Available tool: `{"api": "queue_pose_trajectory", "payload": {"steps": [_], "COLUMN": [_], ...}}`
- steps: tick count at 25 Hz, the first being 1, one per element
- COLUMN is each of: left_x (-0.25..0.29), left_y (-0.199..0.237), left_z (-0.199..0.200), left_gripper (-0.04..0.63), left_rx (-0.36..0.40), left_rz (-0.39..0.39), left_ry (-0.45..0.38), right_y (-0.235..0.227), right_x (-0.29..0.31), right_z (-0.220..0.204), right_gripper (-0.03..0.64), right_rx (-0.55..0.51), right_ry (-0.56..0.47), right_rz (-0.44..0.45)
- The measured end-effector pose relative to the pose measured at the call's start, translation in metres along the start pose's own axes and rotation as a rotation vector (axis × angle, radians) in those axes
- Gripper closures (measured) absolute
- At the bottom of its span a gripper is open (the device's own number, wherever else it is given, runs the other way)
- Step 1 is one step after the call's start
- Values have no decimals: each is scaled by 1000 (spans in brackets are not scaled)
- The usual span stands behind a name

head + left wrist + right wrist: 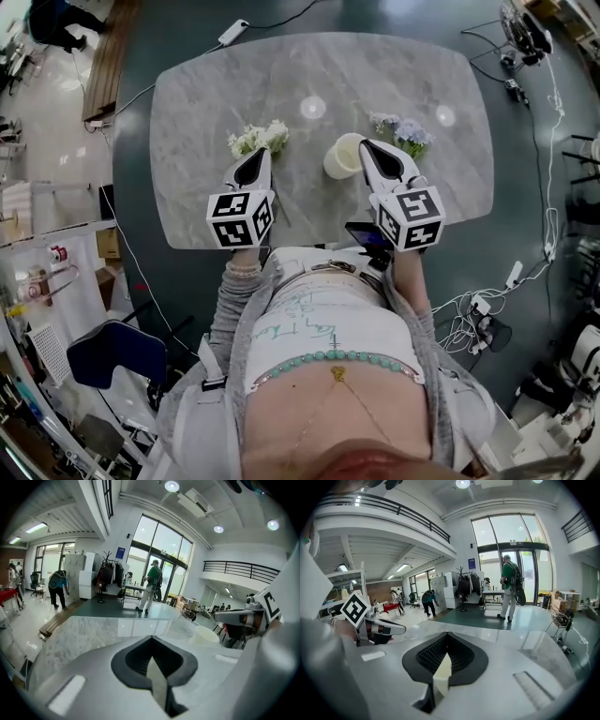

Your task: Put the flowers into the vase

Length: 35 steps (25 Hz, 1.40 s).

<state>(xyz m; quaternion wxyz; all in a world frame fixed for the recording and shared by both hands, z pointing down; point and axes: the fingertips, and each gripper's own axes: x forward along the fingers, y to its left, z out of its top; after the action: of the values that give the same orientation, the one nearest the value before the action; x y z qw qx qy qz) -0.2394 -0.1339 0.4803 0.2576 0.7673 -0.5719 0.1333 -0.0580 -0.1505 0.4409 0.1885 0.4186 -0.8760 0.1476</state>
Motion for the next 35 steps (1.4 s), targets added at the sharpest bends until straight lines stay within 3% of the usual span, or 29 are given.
{"api": "queue_pose_trajectory", "payload": {"steps": [11, 21, 28, 35], "left_x": [17, 42, 53, 65], "left_y": [51, 67, 72, 86], "left_z": [-45, -92, -117, -141], "left_gripper": [594, 569, 512, 385], "left_rx": [-39, -34, -47, -73], "left_rz": [30, 66, 100, 159], "left_ry": [111, 231, 291, 361], "right_y": [1, -7, -11, -15], "right_x": [0, -5, -10, -11], "right_z": [-3, -7, -12, -21], "right_gripper": [591, 591, 591, 591], "right_rx": [22, 40, 50, 64], "right_ry": [17, 39, 56, 77], "right_rz": [-70, -114, -122, -137]}}
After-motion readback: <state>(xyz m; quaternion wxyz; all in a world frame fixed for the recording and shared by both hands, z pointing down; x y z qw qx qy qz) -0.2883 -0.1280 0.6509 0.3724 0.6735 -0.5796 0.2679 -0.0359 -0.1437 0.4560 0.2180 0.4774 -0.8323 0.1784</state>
